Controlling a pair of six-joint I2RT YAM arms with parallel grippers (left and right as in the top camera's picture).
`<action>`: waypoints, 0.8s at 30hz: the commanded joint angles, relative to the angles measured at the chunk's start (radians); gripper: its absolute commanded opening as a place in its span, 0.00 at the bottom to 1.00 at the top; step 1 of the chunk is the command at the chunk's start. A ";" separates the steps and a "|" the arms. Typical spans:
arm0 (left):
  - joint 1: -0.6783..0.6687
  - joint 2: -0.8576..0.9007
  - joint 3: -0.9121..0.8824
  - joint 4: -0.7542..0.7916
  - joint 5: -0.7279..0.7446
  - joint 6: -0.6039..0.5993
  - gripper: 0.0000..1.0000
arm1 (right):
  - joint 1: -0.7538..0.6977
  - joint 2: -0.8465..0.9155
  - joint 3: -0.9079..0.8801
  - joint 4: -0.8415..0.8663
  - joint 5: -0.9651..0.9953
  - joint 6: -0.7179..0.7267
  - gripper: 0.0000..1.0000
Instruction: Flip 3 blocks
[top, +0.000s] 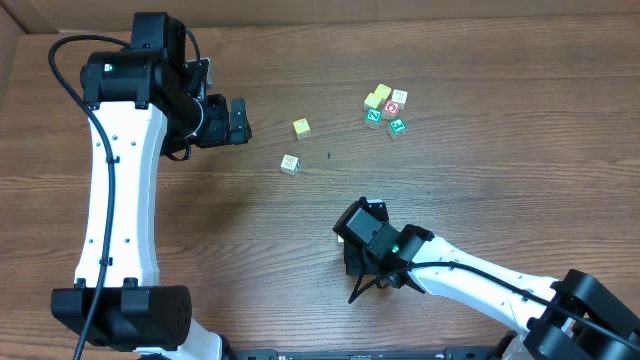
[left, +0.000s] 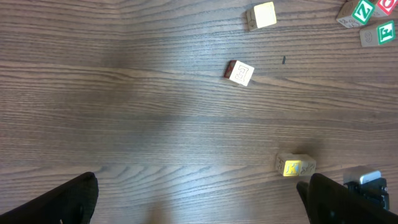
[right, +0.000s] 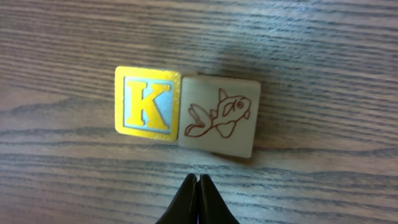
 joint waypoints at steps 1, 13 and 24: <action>0.005 0.009 0.020 -0.001 -0.006 -0.010 1.00 | 0.000 0.015 -0.008 0.006 0.030 0.019 0.04; 0.005 0.009 0.020 -0.001 -0.006 -0.010 1.00 | 0.000 0.021 -0.008 0.033 0.041 0.018 0.04; 0.005 0.009 0.020 -0.001 -0.006 -0.010 1.00 | 0.000 0.021 -0.008 0.044 0.045 0.018 0.04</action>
